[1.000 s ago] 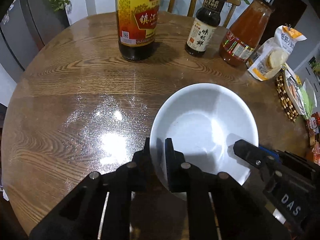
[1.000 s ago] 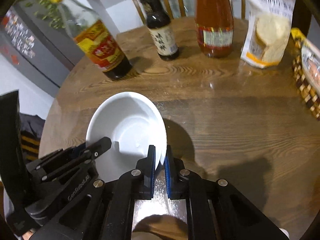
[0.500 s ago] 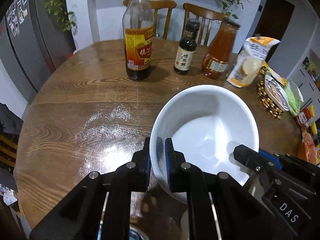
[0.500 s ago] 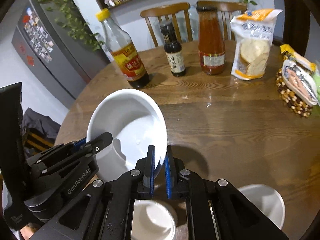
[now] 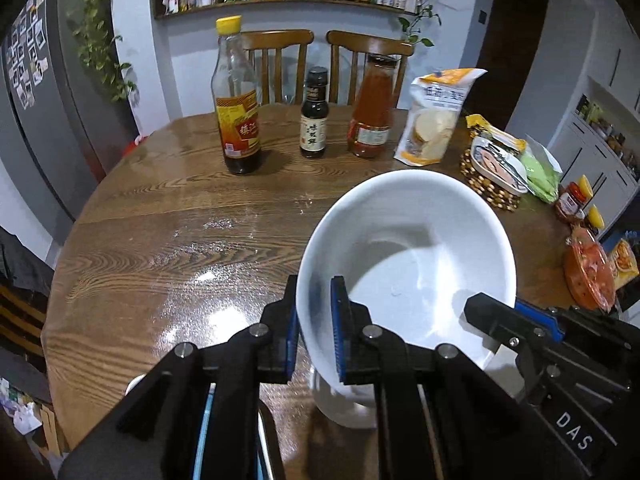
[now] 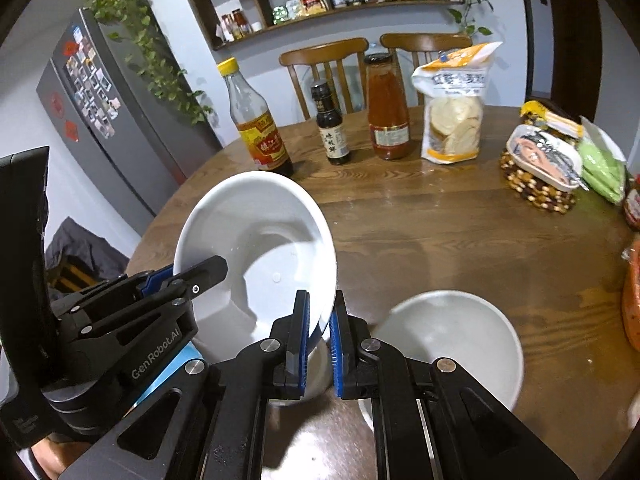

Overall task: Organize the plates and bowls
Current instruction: 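Lift the large white bowl with both grippers toward the other white bowl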

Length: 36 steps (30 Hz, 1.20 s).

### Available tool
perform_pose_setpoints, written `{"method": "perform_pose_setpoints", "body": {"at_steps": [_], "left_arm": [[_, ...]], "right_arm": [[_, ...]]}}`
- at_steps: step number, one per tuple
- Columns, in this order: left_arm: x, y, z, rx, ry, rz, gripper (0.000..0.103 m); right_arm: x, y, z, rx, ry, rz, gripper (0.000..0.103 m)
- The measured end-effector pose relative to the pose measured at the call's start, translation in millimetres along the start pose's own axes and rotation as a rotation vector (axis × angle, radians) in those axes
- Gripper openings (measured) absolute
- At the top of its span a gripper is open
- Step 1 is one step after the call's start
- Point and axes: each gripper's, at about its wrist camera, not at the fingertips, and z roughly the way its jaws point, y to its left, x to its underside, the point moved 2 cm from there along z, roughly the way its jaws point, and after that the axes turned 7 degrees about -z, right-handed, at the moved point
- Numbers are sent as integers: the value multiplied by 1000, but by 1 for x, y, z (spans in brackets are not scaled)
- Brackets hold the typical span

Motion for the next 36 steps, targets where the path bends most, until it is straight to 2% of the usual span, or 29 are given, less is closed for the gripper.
{"method": "perform_pose_setpoints", "body": {"at_steps": [3,9,19,36], "left_arm": [[9,-9,-7,15,3,7,16],[24,-28,-15,31,2,32,16],[43,-58,-12,44,44,68,16],[55,-95,4,34,86,108,16]], "right_arm": [[10,-1,-11,15,-9,-6,11],[28,-15,-26,28,-17,17,11],[51,-37,-38,35,7,43,11],[66,-70,-42,40,30,65,11]]}}
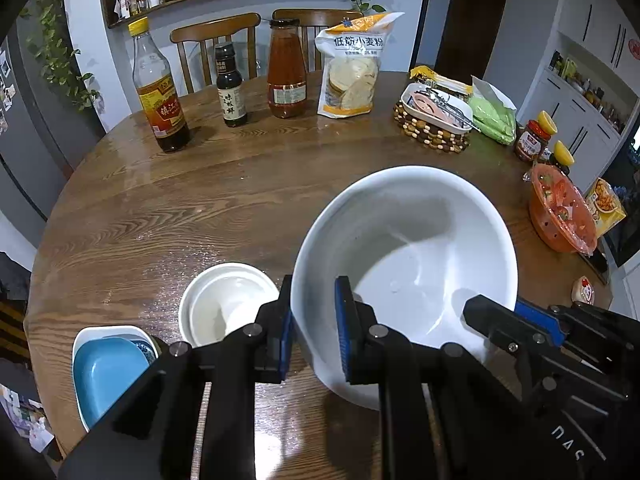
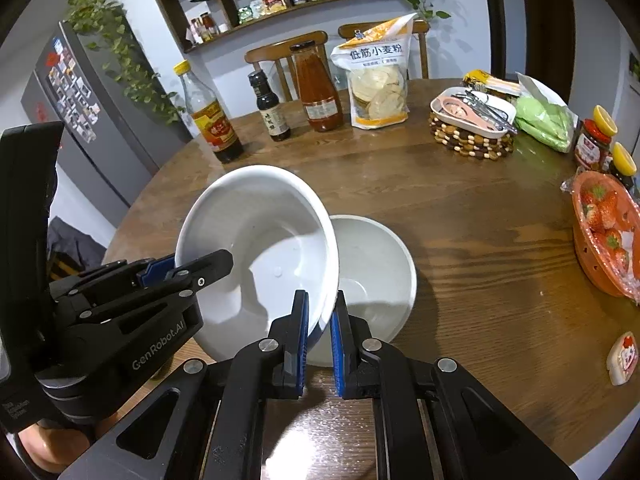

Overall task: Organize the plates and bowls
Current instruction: 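Lift the large white bowl with both grippers toward the other white bowl, then lower the large white bowl with both grippers into the other white bowl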

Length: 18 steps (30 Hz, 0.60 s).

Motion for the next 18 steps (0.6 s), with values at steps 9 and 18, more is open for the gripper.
{"method": "perform_pose_setpoints", "body": {"at_steps": [9,18], "left_arm": [[0,-7,11,-10,31,3,16],[0,-9,28,-8,92,1,19]], "right_arm": [[2,-11,7,-17,26,9,12],[3,-23,21,-51,68,47,12]]}}
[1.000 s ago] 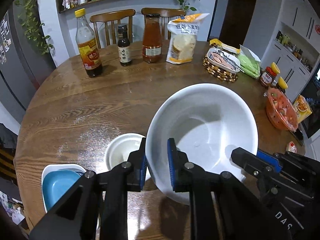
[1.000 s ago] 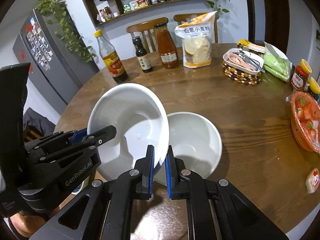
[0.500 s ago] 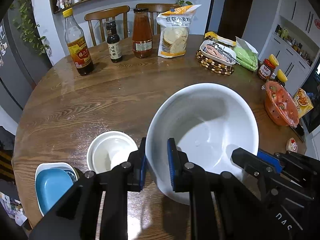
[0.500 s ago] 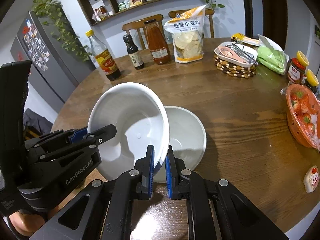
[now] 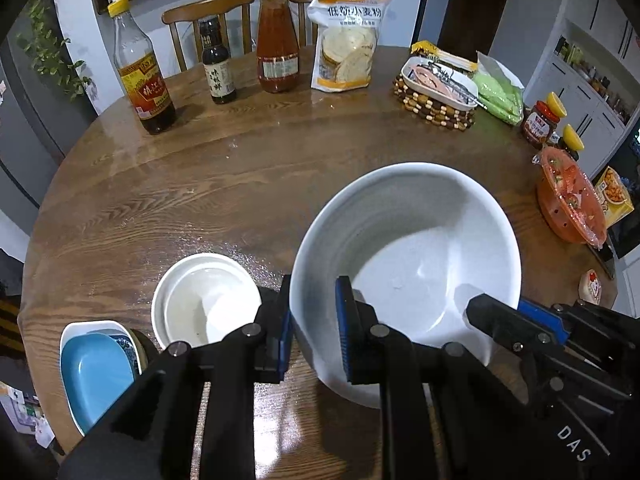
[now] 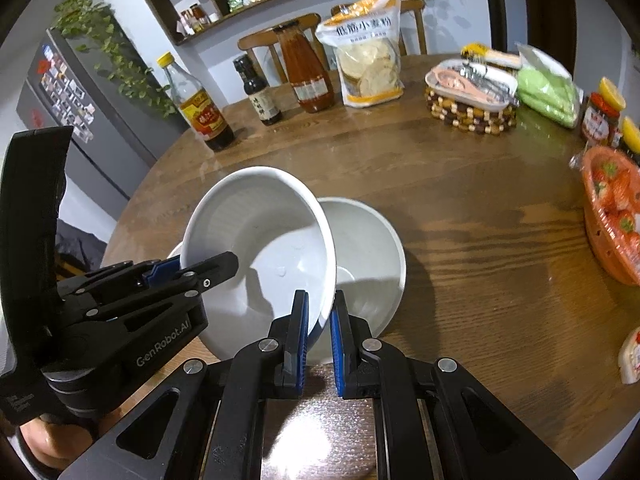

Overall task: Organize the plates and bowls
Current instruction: 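Lower the large white bowl with both grippers into the other white bowl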

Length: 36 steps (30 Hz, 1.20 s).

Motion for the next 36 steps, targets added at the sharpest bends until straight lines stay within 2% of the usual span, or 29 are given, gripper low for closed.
{"method": "perform_pose_setpoints", "body": {"at_steps": [12,36], "left_arm": [[-6,-6,26,9,72,29,19],[-9,-11,48,-4,129,98,19]], "right_arm": [[1,-14,15,4,42,59,12],[1,-21,32,43,103,83,11]]}}
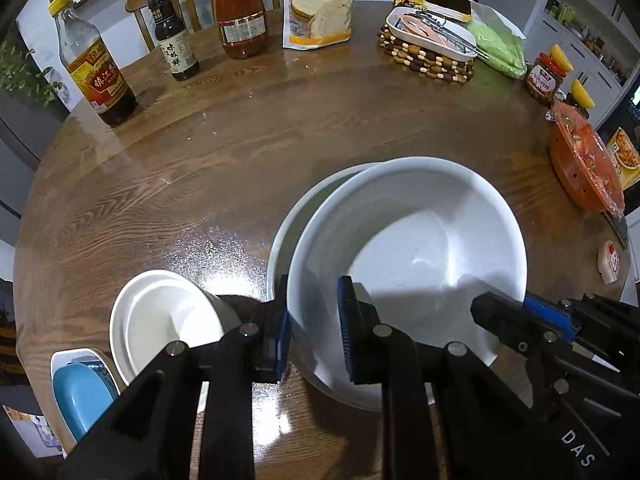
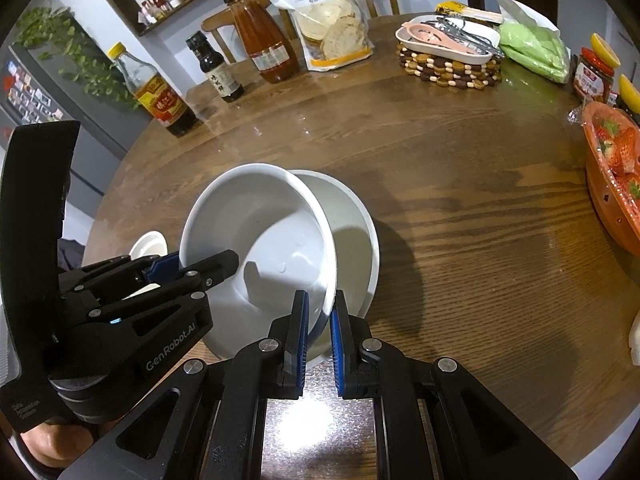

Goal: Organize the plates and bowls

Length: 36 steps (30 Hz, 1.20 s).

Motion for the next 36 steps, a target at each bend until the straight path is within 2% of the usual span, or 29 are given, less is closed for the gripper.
{"method": "perform_pose_setpoints", "body": {"at_steps": [36], "left_arm": [[0,-2,2,-12,-2,13,19]], "right_arm": [[-2,0,2,15,15,-1,12]]}}
